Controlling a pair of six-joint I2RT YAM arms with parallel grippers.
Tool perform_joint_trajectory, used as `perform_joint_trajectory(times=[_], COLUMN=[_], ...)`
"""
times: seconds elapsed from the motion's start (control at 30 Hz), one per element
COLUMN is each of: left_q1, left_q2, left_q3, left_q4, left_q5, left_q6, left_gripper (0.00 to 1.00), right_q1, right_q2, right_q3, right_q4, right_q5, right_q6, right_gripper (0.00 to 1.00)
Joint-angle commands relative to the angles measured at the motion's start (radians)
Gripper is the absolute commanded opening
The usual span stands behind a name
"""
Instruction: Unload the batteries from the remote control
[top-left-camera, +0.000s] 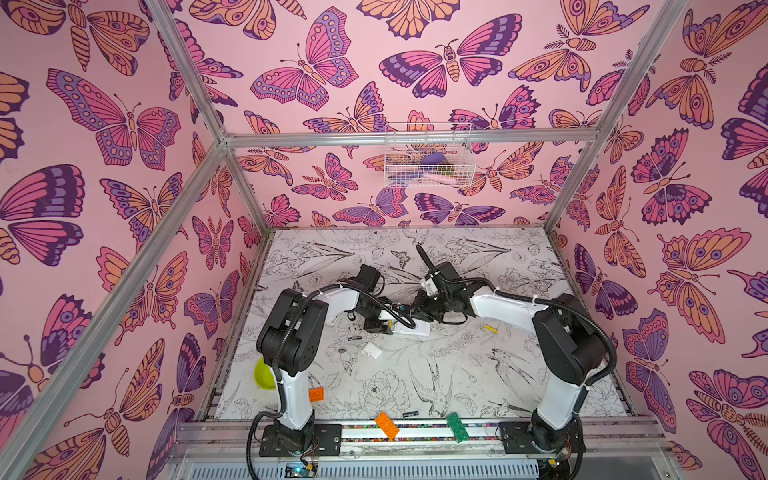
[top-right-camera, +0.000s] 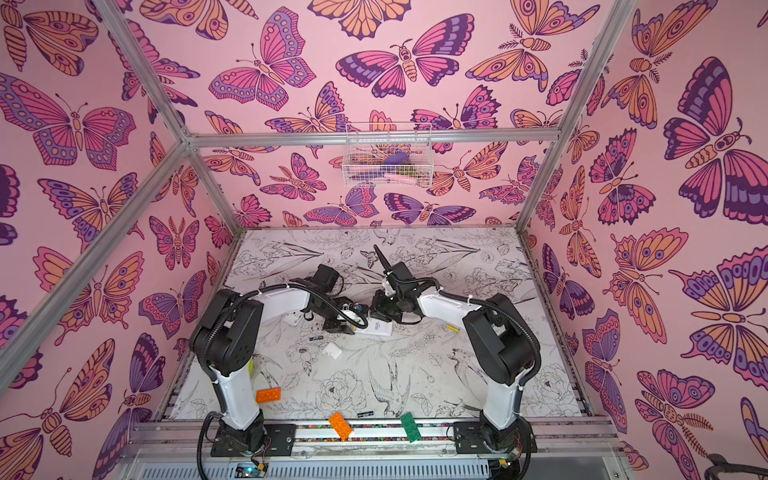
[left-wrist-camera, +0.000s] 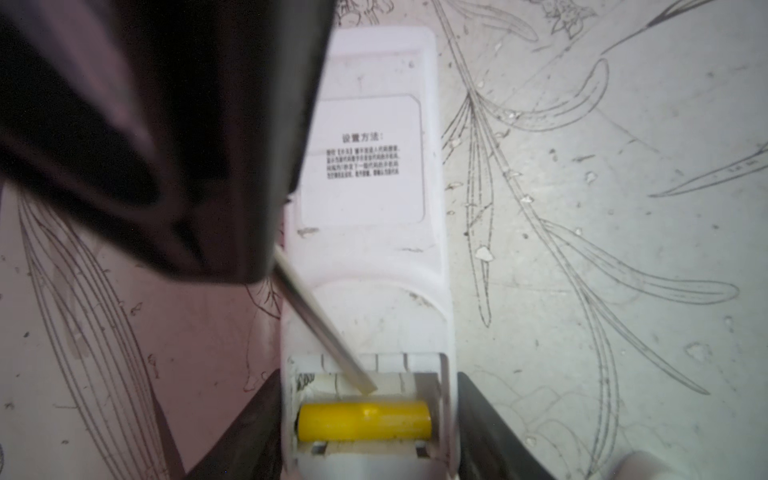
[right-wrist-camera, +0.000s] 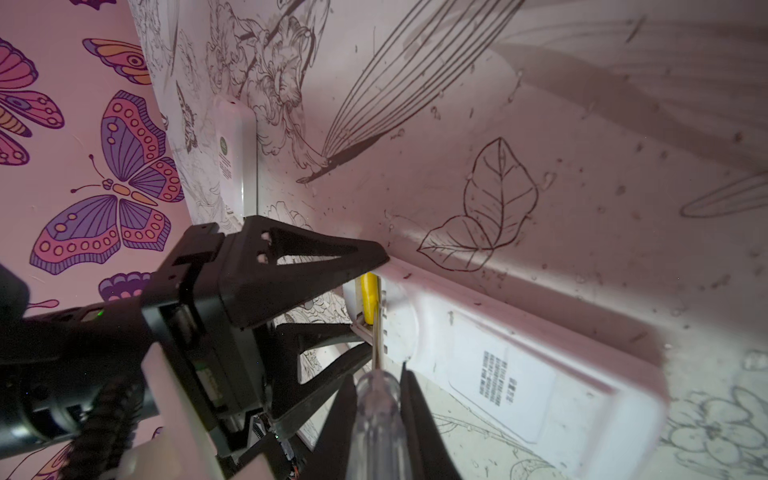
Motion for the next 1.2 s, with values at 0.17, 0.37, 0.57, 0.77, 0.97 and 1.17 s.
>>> perform_joint_trajectory(times=[0.17, 0.37, 0.57, 0.77, 0.97, 1.17], left_q1=[0.007, 0.001, -0.006, -0.007, -0.004, -0.004], left_q2=[0.005, 0.022, 0.031, 0.023, 0.024, 0.018], left_q3=[-0.042, -0.039, -0.035, -0.035, -0.04, -0.042], left_q4=[-0.028, -0.028, -0.027, -0.022, -0.022, -0.018], left_q5=[-0.109, -0.091, -0.084, -0.081, -0.081, -0.079], left_q6=[0.013, 0.003, -0.016, -0.017, -0.006, -0.008], left_gripper=[0.68, 0.57, 0.54, 0.54, 0.53, 0.59], right_q1=[0.013, 0.015, 0.019, -0.002, -0.052, -0.06], right_q2=[0.027, 0.042, 0.078, 0.097, 0.108, 0.12], right_q3=[0.041, 0.051, 0.077, 0.047, -0.019, -0.026], right_q4=[-0.047, -0.053, -0.063, 0.016, 0.178, 0.202], right_q5=[0.036, 0.029, 0.039, -0.027, -0.127, -0.142], right_q6=[-0.016, -0.021, -0.04, -0.021, 0.045, 0.059], right_gripper=[0.0, 0.0, 0.0, 0.0, 0.0, 0.0])
